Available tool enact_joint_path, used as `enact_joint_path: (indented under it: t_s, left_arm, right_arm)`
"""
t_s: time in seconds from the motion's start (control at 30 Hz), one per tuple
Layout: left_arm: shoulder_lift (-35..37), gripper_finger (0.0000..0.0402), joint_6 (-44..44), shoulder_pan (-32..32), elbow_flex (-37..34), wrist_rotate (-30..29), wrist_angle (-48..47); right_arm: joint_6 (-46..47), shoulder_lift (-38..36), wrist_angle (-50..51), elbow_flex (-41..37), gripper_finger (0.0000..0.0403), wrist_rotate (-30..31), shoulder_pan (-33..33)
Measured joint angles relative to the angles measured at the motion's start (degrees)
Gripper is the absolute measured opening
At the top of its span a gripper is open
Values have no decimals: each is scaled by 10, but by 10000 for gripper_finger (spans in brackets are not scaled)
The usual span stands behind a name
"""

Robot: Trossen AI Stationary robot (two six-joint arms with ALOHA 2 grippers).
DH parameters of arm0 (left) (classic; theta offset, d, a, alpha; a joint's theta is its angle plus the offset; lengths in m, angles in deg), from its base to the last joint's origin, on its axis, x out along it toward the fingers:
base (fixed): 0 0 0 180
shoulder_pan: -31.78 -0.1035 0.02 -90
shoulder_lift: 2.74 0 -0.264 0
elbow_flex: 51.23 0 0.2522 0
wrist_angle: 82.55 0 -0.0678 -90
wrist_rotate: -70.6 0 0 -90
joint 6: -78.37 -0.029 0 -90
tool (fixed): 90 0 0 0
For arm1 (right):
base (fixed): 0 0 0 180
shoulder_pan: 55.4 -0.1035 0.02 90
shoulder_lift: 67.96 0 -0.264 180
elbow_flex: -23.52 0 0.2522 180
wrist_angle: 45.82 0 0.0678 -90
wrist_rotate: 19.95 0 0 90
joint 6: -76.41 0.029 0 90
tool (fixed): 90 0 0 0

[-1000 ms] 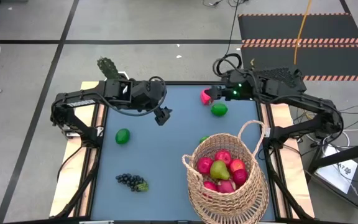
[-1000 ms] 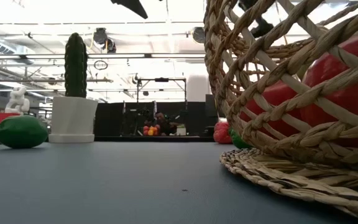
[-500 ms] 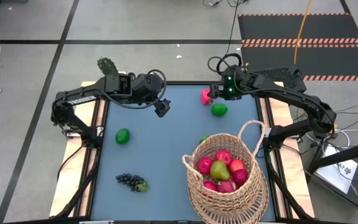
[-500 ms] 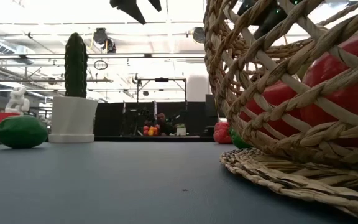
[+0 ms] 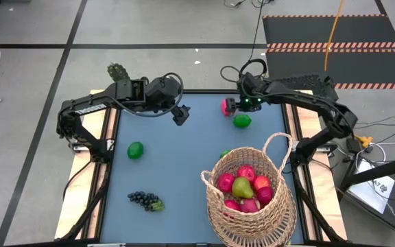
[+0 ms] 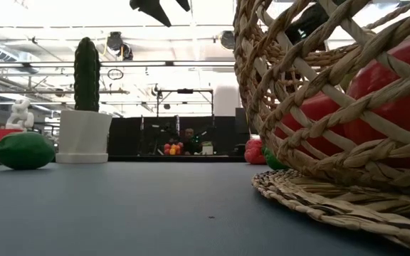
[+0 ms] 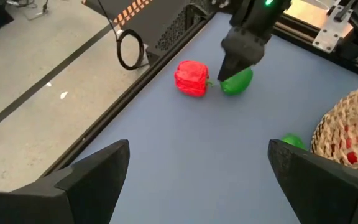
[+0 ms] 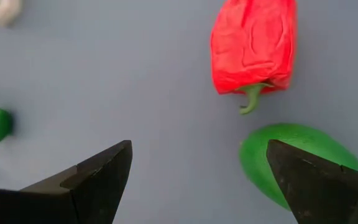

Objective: Build produce basket
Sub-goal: Put the bell pepper into the brown basket

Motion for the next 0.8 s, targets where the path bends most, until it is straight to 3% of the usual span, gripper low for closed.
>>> enact_joint_path:
  t_s: [0.8]
  left_arm:
    - [0,383,6,11,0,6,3]
  right_arm:
    - [5,98,-33,0,286,20,1]
